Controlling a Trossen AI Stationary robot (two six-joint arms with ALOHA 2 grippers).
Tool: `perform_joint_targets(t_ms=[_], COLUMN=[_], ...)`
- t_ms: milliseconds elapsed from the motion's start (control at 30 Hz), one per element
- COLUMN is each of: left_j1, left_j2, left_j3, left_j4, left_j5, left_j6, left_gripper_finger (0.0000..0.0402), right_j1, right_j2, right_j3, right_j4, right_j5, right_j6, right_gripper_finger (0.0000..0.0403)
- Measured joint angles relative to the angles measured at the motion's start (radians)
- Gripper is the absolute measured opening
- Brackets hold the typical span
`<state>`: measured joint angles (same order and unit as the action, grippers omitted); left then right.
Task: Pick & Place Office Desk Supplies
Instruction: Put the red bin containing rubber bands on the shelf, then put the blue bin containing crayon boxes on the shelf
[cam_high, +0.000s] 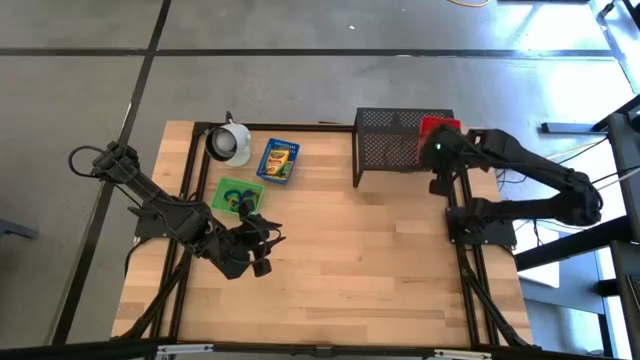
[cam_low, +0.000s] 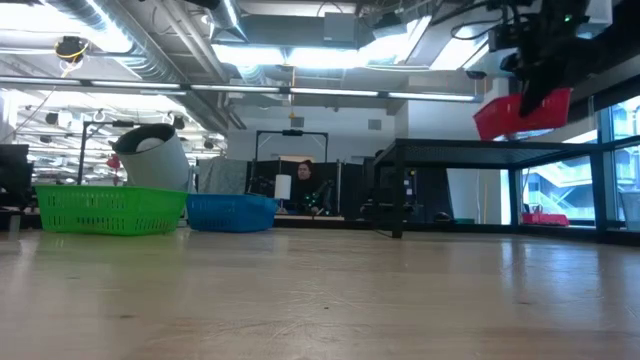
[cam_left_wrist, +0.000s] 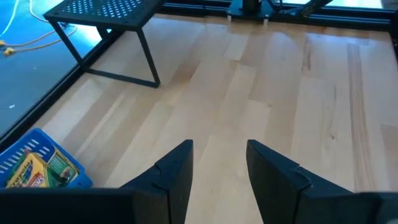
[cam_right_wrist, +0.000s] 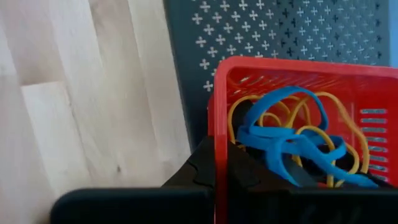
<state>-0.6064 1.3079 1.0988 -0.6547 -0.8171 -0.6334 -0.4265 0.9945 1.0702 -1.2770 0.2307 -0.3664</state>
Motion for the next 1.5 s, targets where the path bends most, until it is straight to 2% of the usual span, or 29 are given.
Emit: perform_joint_targets(t_ms=[233,467,667,1000,1133,1500], left_j1=[0.0,0.0,0.0,0.0,0.0,0.0], left_j2=[0.0,0.0,0.0,0.0,0.0,0.0], left_j3=[0.0,0.0,0.0,0.0,0.0,0.0], left_j4=[0.0,0.0,0.0,0.0,0.0,0.0], left_j5=[0.004,0.003,0.0,-0.012,-0.023,-0.027], left_j6=[0.002,0.027,0.041,0.079,0.08,0.08], left_gripper_finger=[0.0143,0.0143,0.0143,0.0143,0.0143,0.0143], right_j1=[-0.215,-0.3,-0.336,-0.339,-0.339,-0.339], right_j2=[0.015,0.058,0.081,0.084,0.084,0.084], right_j3=[0.0,0.0,0.002,0.001,0.001,0.001], right_j4=[0.013,0.015,0.017,0.026,0.026,0.025], right_j5=[-0.088,-0.089,-0.094,-0.086,-0.046,-0.055], right_j6=[-0.076,-0.14,-0.159,-0.166,-0.165,-0.064], right_gripper_finger=[0.0006,0.0006,0.0012,0.0058,0.0074,0.0131])
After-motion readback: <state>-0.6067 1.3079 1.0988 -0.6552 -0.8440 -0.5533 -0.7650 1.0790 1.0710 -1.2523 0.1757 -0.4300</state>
